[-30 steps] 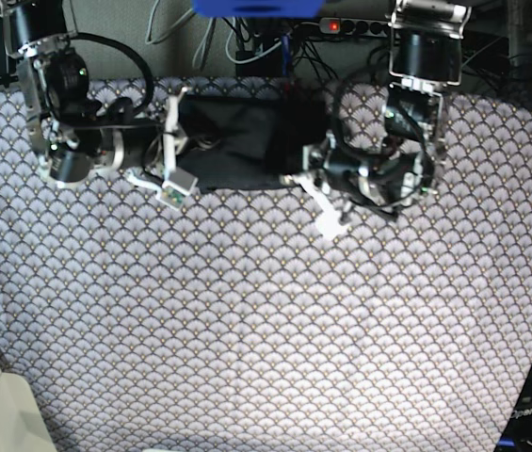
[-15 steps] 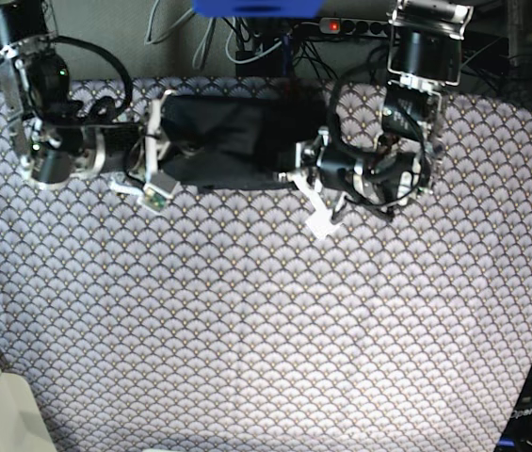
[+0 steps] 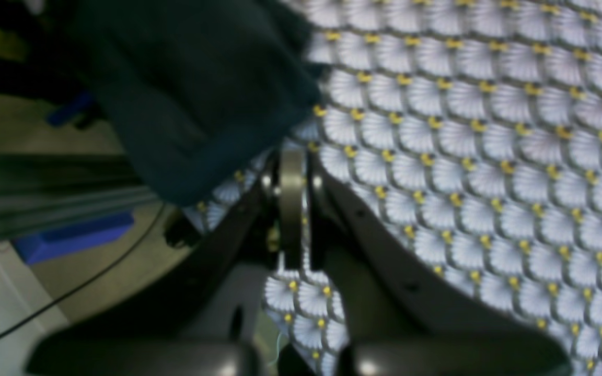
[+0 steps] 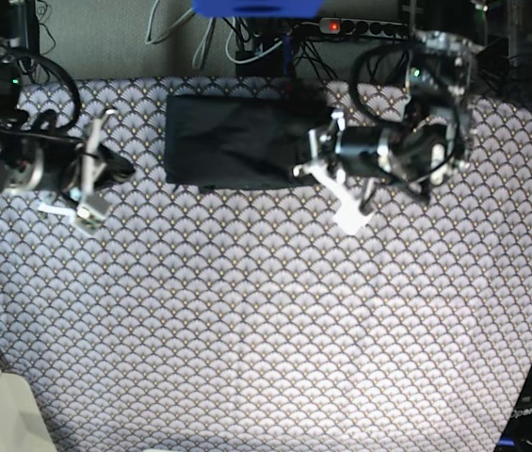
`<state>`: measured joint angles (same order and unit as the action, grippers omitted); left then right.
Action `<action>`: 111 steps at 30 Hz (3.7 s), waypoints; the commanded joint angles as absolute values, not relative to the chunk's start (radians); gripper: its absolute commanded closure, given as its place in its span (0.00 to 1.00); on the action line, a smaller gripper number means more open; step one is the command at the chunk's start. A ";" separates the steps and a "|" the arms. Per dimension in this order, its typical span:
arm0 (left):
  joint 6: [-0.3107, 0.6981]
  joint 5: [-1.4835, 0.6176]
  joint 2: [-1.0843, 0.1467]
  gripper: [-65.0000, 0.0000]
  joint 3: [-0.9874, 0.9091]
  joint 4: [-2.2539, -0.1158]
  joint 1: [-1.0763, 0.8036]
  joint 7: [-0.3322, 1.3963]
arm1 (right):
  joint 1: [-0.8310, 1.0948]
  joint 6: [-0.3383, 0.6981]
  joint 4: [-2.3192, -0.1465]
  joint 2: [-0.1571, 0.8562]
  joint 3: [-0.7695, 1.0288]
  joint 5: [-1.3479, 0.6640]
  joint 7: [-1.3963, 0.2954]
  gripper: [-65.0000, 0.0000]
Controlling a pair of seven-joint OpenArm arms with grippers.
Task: Fold the T-shirt properly
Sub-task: 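Grasp both ends of the folded bundle and flatten it between the grippers, then drag the bundle's end with the left gripper, rotating the bundle upright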
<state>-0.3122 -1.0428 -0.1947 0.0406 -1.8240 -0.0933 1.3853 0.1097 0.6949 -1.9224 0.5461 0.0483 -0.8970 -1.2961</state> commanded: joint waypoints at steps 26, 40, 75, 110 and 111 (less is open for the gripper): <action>-0.332 -0.788 -0.243 1.00 0.015 -1.985 -0.300 1.396 | 0.111 0.698 -1.934 0.542 0.099 -0.909 -1.285 1.00; -0.332 -0.582 -0.151 1.00 0.102 -1.758 -0.177 1.396 | 0.111 0.698 -1.933 0.542 0.099 -0.909 -1.283 1.00; -0.332 -0.572 -0.071 1.00 0.058 -1.623 0.053 1.376 | 0.105 0.698 -1.868 0.541 0.079 -0.799 -1.184 1.00; -0.332 -0.572 0.053 1.00 0.122 -1.325 0.205 1.086 | 0.236 0.698 -1.883 0.460 -0.168 -0.611 -1.029 1.00; -0.332 -0.573 0.053 1.00 0.122 -1.326 0.211 1.086 | 0.239 0.698 -1.883 0.458 -0.170 -0.611 -1.029 1.00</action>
